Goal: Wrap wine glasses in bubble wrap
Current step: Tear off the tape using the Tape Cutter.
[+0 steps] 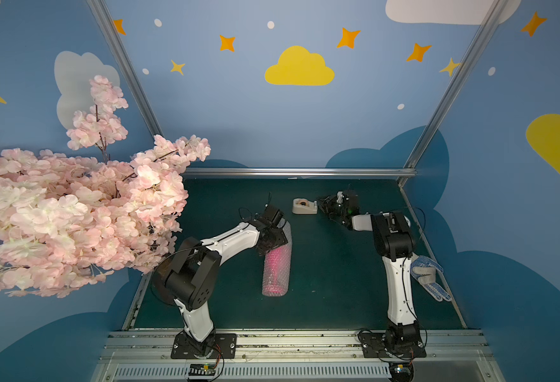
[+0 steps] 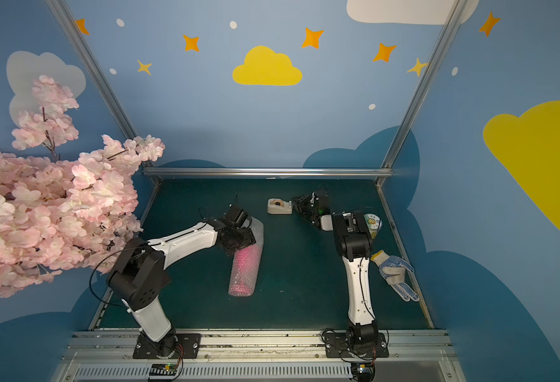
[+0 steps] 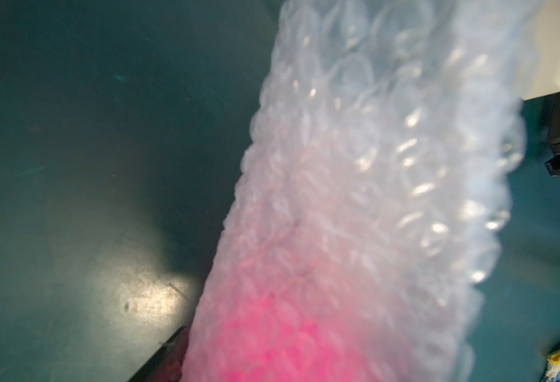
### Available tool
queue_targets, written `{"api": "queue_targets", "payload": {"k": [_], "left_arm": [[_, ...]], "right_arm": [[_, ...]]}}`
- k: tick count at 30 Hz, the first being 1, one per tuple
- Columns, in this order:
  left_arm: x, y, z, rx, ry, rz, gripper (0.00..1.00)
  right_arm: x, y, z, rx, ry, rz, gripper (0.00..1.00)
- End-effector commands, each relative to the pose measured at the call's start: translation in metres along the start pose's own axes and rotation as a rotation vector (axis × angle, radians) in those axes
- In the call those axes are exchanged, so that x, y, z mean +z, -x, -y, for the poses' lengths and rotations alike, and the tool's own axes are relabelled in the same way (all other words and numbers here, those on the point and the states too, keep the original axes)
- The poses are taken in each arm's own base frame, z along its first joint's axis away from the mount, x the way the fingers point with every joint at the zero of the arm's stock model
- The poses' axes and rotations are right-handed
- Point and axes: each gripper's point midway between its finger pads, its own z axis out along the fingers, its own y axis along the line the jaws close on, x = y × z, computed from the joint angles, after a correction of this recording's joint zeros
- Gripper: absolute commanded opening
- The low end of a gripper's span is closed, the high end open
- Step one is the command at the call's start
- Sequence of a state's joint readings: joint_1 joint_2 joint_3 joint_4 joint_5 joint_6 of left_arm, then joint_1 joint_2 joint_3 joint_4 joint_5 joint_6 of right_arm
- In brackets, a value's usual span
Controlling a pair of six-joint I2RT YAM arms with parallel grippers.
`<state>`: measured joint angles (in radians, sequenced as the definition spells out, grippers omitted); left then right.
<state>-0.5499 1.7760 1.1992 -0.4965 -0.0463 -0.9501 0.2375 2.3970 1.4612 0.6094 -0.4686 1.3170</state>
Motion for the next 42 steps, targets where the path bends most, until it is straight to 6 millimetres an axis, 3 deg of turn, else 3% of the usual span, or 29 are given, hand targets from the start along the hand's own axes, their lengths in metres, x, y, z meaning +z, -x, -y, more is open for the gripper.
{"api": "queue_targets", "payload": {"k": [1, 26, 36, 42], "left_arm": [[-0.003, 0.004, 0.000, -0.003, 0.002, 0.013, 0.78], [0.000, 0.005, 0.000, -0.006, 0.009, 0.013, 0.78], [0.001, 0.006, 0.001, -0.004, 0.012, 0.012, 0.78], [0.001, 0.006, 0.002, -0.005, 0.010, 0.011, 0.78]], "right_arm": [[-0.003, 0.005, -0.007, -0.004, 0.036, 0.021, 0.36], [-0.015, 0.011, -0.012, 0.011, 0.065, 0.054, 0.18], [-0.019, 0.013, -0.010, 0.017, 0.065, 0.063, 0.17], [-0.024, 0.014, -0.011, 0.022, 0.068, 0.082, 0.22]]}}
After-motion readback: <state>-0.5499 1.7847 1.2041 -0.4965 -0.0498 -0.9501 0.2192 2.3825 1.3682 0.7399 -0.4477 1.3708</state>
